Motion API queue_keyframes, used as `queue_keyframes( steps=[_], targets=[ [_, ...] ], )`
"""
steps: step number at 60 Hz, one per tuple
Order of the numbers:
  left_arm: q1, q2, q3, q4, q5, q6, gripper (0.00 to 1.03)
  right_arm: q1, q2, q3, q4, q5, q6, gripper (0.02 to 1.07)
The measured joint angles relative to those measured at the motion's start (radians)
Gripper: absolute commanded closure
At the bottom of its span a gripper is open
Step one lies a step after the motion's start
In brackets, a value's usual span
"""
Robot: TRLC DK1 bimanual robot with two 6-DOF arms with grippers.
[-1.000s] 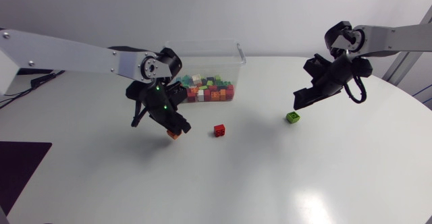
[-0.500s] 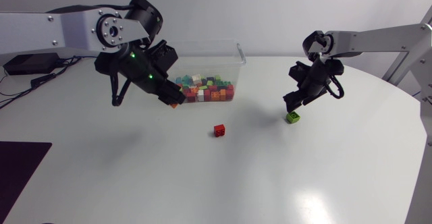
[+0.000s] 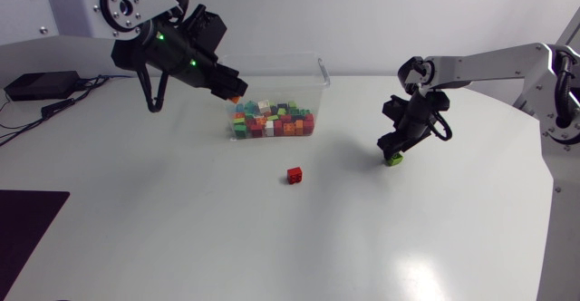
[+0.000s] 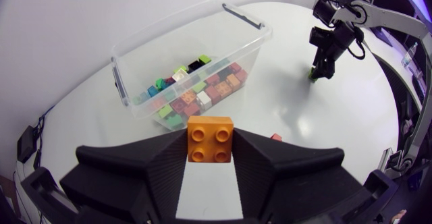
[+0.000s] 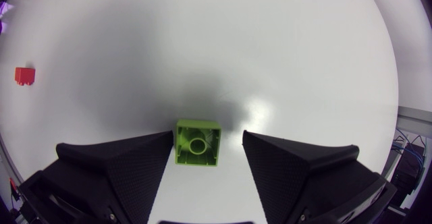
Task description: Place the duplo bricks in the container
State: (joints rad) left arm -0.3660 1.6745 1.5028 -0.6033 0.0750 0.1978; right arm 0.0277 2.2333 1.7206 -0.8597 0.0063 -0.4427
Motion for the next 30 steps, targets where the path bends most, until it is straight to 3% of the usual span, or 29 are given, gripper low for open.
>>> queue_keyframes(
  steps=[9, 30],
  targets=[
    [0.013, 0.000, 0.015, 0.048, 0.007, -0.023, 0.69, 0.011, 0.000, 0.000, 0.019, 0.008, 0.000, 0.62],
    [0.030, 0.029, 0.043, 0.146, 0.007, -0.084, 0.69, 0.016, 0.004, -0.005, 0.026, 0.022, 0.024, 0.74]
  ],
)
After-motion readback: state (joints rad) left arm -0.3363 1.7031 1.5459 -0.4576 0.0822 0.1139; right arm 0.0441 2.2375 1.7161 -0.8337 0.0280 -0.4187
